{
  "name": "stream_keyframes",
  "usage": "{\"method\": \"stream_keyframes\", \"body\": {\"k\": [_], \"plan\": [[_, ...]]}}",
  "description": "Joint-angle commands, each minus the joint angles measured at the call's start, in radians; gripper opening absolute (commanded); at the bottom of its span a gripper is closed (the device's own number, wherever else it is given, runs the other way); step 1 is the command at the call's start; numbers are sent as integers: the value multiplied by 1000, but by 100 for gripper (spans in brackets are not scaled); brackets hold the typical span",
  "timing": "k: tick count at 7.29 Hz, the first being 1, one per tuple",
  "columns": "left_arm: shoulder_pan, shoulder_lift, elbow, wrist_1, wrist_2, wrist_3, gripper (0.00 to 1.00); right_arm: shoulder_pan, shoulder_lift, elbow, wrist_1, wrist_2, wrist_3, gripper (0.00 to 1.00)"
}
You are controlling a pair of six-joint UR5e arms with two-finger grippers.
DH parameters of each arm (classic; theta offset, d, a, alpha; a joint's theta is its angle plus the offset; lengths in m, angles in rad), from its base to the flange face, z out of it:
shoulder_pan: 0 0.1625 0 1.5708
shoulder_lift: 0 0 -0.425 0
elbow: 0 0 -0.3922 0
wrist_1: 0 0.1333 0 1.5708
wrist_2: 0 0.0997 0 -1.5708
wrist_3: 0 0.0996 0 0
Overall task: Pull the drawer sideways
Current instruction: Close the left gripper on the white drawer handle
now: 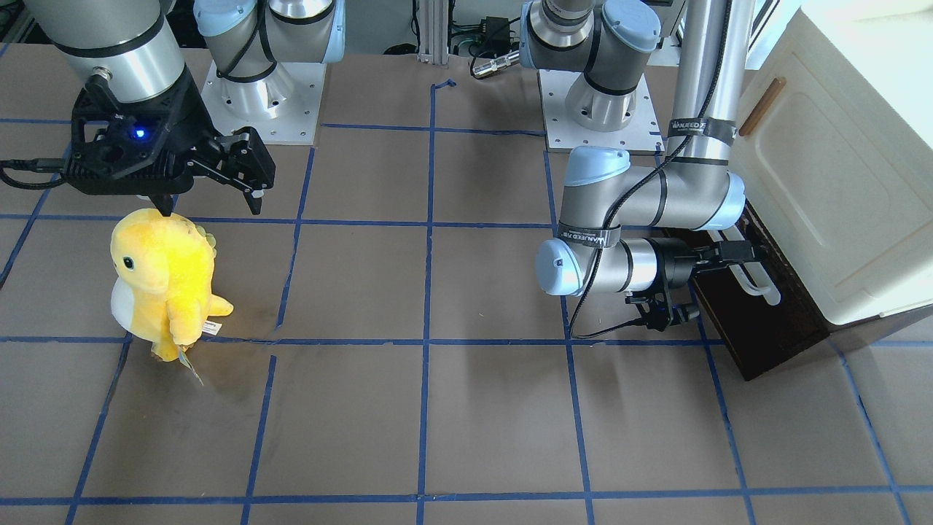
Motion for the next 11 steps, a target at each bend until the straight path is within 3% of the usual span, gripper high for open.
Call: {"method": "stream_keyframes", "body": {"k": [1, 2, 3, 5, 9, 11], "plan": [[0, -3, 0, 0, 0, -1, 77, 0, 0, 0, 0, 0, 0, 100], [0, -3, 0, 0, 0, -3, 75, 0, 0, 0, 0, 0, 0, 100], [0, -6, 0, 0, 0, 1, 65, 0, 0, 0, 0, 0, 0, 100], [0, -4, 3, 1, 2, 6, 60, 0, 0, 0, 0, 0, 0, 100], [0, -4, 4, 2, 0, 0, 60, 0, 0, 0, 0, 0, 0, 100], [0, -3, 1, 2, -2, -6, 55, 0, 0, 0, 0, 0, 0, 100]]}}
